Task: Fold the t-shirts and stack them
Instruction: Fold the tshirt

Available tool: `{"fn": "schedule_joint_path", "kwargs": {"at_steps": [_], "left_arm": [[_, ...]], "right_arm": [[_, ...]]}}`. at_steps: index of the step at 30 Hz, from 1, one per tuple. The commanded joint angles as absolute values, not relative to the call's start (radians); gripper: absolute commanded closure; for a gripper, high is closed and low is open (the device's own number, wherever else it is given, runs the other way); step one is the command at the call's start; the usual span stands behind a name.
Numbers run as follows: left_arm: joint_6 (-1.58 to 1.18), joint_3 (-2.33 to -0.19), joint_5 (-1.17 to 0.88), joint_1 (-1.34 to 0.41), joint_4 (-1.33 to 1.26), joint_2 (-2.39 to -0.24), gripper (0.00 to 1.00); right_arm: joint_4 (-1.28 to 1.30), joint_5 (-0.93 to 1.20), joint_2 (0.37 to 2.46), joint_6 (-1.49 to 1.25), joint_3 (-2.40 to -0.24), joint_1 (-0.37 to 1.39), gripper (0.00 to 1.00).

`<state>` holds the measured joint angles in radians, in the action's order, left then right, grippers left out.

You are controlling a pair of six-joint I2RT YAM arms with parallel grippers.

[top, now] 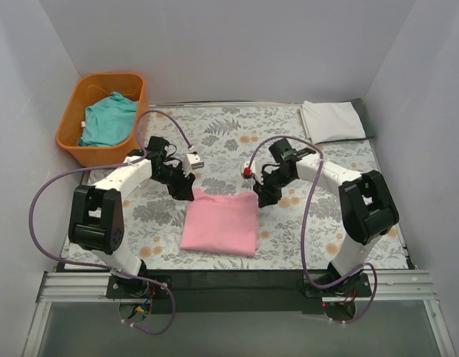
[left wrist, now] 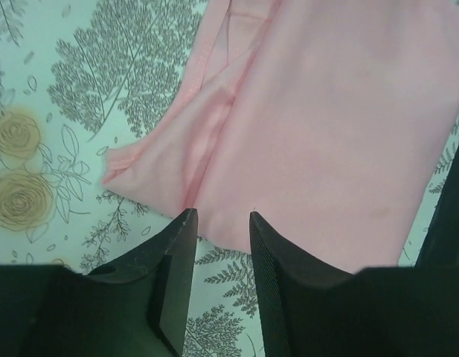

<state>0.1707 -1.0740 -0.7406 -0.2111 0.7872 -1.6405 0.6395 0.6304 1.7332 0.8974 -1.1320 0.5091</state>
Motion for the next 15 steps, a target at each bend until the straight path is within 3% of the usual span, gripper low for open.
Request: {"fn": "schedule_joint_path", "kwargs": {"at_steps": [1,4,10,15], "left_arm": [[0.173,-1.144,-0.848,-0.207,0.812,-1.568,0.65],[0.14,-1.161,-0.862,-0.244,0.723,-1.559,0.61],[0.104,-1.138,-0.831,-0.362,0.559,-1.606,0.6],[0.095,-1.088,-0.782,-0.428,0.457,-1.623,0.6]], "right_arm": [[0.673,0.649,1.721,0.767,-1.298,0.425,0.67],[0.704,0.754,1.813,0.656,-1.473,0.382,0.68],[0.696,1.04,2.067,0.447,-1.69,0.396,0.81],[0.655,1.101,2.207,0.336,-1.776,0.442,0.87]]}}
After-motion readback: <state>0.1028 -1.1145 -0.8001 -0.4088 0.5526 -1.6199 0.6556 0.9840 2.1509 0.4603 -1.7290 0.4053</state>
